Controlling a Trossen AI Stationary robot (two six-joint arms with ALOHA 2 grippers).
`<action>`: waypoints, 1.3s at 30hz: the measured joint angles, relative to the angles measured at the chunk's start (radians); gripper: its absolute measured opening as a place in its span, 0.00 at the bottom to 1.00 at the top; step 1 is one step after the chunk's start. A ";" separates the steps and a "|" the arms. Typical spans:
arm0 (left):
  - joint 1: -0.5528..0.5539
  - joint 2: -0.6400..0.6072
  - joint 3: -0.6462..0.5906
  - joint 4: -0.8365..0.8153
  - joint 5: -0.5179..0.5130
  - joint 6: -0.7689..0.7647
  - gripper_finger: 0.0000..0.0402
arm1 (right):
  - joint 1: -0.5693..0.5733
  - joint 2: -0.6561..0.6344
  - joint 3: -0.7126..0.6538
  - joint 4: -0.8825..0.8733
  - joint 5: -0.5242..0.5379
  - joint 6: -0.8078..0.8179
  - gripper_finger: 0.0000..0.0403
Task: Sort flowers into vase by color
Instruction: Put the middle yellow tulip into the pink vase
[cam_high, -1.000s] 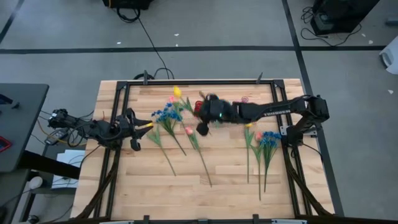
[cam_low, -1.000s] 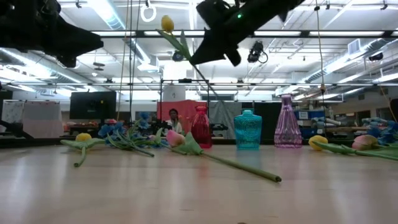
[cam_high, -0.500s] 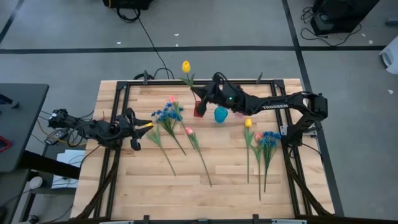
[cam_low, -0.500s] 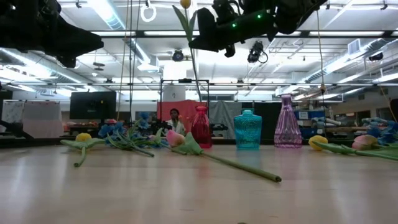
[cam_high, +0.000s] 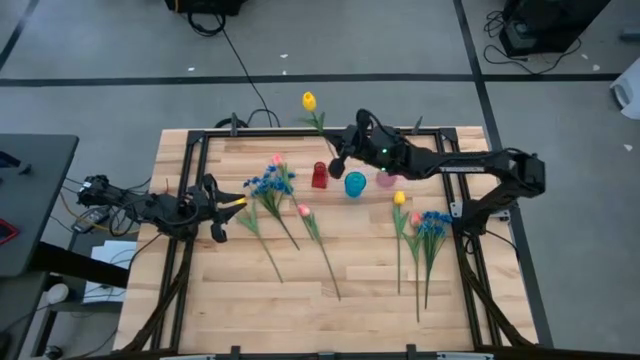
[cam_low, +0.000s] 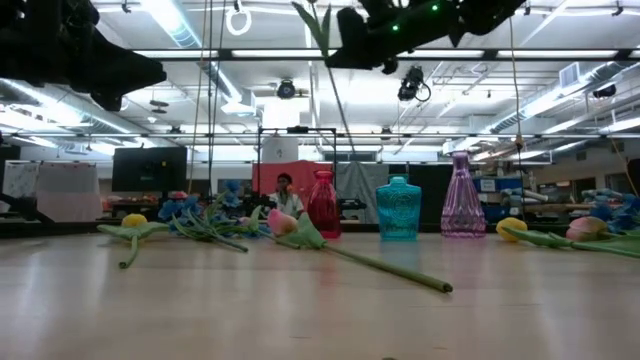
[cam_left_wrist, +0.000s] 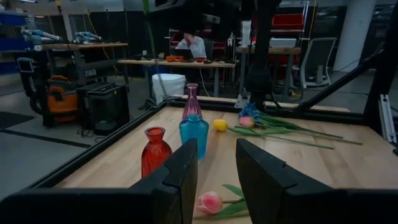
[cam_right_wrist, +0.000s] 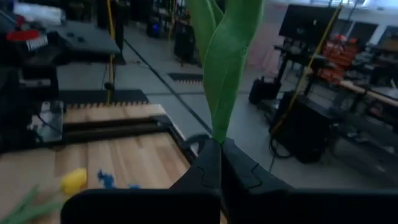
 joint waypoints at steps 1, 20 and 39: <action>0.000 0.000 0.000 -0.005 0.000 0.000 0.29 | 0.000 -0.026 -0.016 -0.015 0.009 0.000 0.01; 0.000 0.000 0.000 -0.011 -0.006 0.006 0.29 | 0.115 -0.551 -0.329 -0.114 0.387 0.007 0.01; 0.000 0.000 0.000 -0.010 -0.007 0.009 0.29 | 0.133 -0.589 -0.391 -0.131 0.539 -0.026 0.01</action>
